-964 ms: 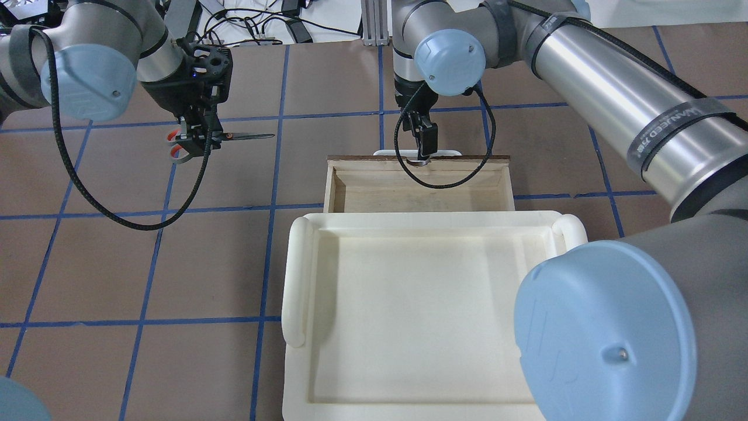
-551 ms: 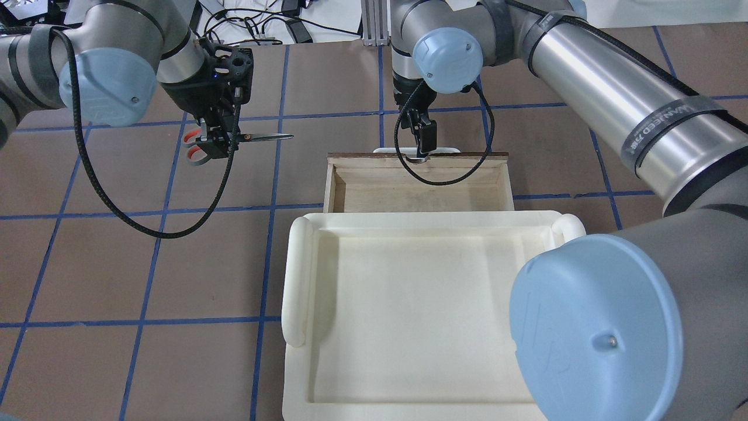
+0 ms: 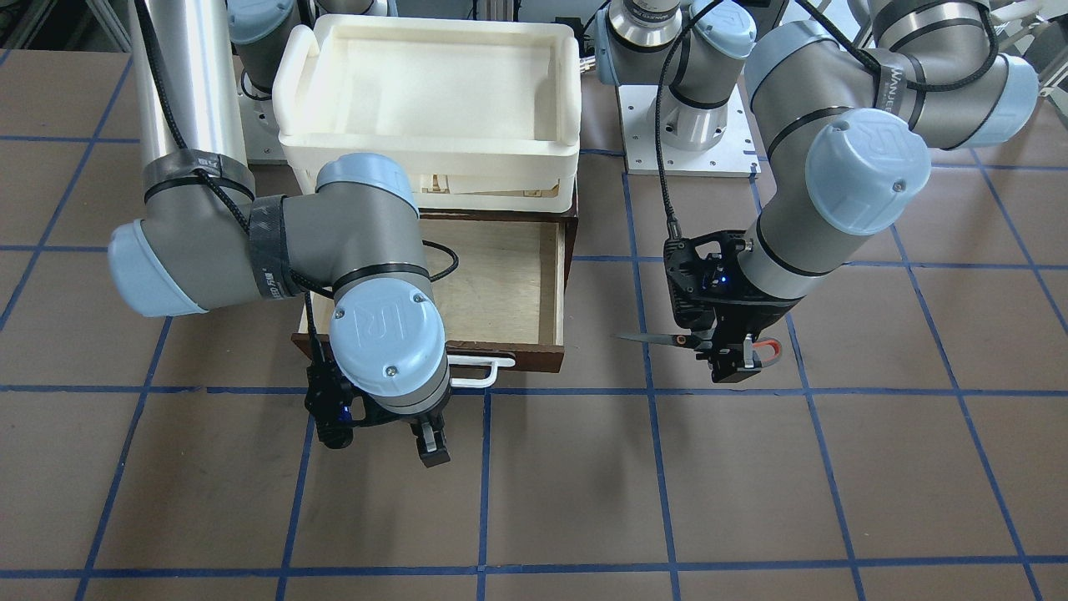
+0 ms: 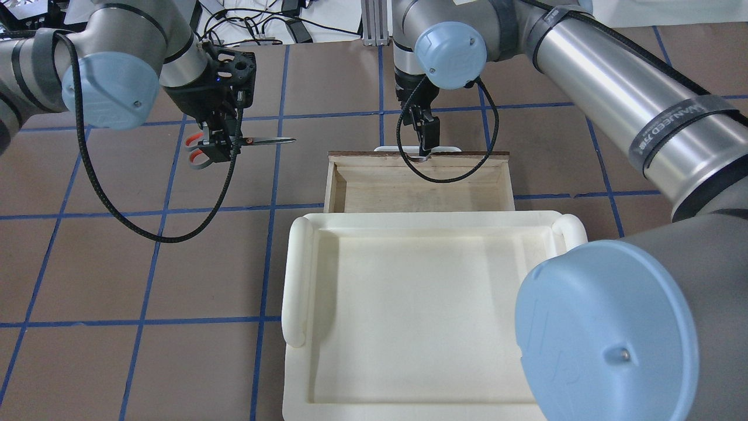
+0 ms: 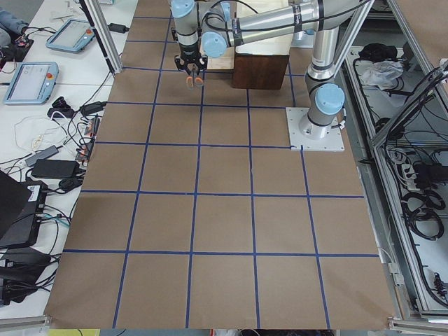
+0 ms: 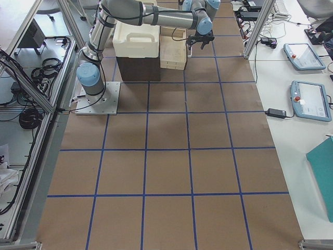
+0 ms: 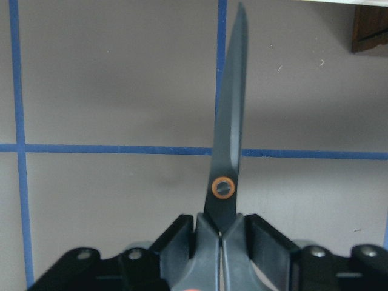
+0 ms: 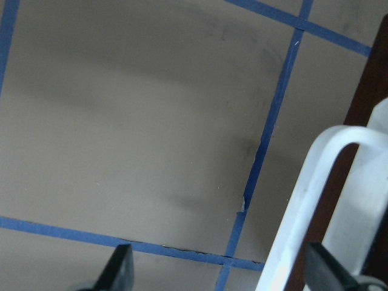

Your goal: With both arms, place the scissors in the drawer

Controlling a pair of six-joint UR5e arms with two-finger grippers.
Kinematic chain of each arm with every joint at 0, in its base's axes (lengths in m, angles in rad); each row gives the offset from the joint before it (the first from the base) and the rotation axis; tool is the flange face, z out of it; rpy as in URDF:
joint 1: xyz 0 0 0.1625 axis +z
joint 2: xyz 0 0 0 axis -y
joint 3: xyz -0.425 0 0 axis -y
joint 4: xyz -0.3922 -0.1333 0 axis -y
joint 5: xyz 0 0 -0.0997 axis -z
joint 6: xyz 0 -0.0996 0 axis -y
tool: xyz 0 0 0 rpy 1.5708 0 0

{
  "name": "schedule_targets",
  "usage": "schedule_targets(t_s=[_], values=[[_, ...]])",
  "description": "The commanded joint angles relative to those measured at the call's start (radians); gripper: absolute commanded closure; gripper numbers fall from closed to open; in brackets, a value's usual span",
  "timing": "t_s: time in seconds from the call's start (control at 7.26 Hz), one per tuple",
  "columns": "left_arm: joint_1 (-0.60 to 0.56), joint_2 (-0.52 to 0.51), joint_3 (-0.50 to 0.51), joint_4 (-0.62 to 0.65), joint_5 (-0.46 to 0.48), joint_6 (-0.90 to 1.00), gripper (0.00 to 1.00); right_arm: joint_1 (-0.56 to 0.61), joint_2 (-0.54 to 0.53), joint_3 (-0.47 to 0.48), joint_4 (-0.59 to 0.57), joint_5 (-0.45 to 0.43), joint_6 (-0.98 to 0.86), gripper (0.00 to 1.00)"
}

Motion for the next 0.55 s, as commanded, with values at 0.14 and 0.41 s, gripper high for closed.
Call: schedule_targets(t_s=[0.14,0.41], values=[[-0.001,0.009,-0.004,0.005,0.000,-0.003,1.00,0.002,-0.083,0.004,0.041,-0.012,-0.047,0.00],[-0.015,0.028,-0.003,0.002,-0.003,-0.021,1.00,-0.008,-0.174,0.020,0.037,-0.069,-0.306,0.00]])
